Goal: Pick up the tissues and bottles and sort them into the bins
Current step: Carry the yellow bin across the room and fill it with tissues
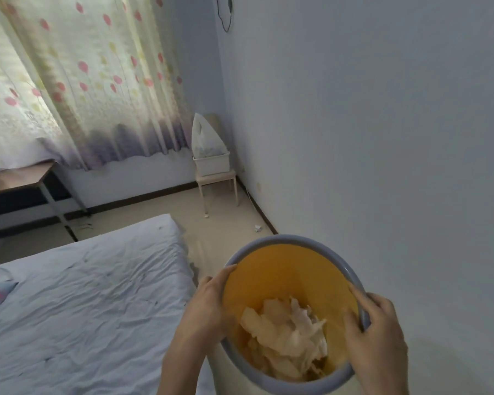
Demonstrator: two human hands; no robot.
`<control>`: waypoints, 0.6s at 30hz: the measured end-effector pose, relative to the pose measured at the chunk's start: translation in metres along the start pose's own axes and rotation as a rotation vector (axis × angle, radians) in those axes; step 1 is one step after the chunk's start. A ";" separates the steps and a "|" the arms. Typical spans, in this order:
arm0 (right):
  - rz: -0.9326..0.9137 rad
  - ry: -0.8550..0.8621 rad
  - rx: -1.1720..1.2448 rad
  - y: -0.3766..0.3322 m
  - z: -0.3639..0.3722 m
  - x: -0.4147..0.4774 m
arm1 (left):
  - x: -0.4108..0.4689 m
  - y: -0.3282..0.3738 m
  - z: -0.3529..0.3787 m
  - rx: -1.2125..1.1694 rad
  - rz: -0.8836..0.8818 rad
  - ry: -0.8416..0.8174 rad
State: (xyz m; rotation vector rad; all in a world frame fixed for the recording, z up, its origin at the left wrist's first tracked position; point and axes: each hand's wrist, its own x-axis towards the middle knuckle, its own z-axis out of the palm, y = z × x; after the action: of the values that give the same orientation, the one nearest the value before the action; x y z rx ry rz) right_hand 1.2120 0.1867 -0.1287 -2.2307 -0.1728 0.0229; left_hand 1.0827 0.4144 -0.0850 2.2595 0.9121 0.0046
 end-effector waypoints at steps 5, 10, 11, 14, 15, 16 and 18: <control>-0.027 -0.100 -0.044 0.003 0.032 0.070 | 0.064 0.011 0.004 0.030 -0.052 -0.016; -0.083 -0.145 -0.070 -0.027 0.086 0.156 | 0.161 0.002 -0.009 -0.020 -0.115 0.000; -0.107 -0.151 -0.070 -0.036 0.099 0.176 | 0.183 0.001 -0.014 -0.042 -0.113 0.013; -0.172 -0.180 -0.059 -0.069 0.137 0.238 | 0.245 -0.001 -0.041 -0.105 -0.124 0.056; -0.192 -0.184 -0.042 -0.083 0.149 0.257 | 0.263 -0.001 -0.052 -0.127 -0.134 0.080; -0.218 -0.186 -0.028 -0.097 0.163 0.274 | 0.280 -0.003 -0.064 -0.145 -0.145 0.103; -0.249 -0.192 0.017 -0.126 0.196 0.304 | 0.313 -0.009 -0.084 -0.171 -0.154 0.158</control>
State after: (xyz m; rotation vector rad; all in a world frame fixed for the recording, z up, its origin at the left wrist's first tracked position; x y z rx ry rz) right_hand 1.4834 0.4572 -0.1372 -2.1733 -0.5511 0.1027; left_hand 1.2921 0.6612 -0.1010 2.0479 1.1237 0.1868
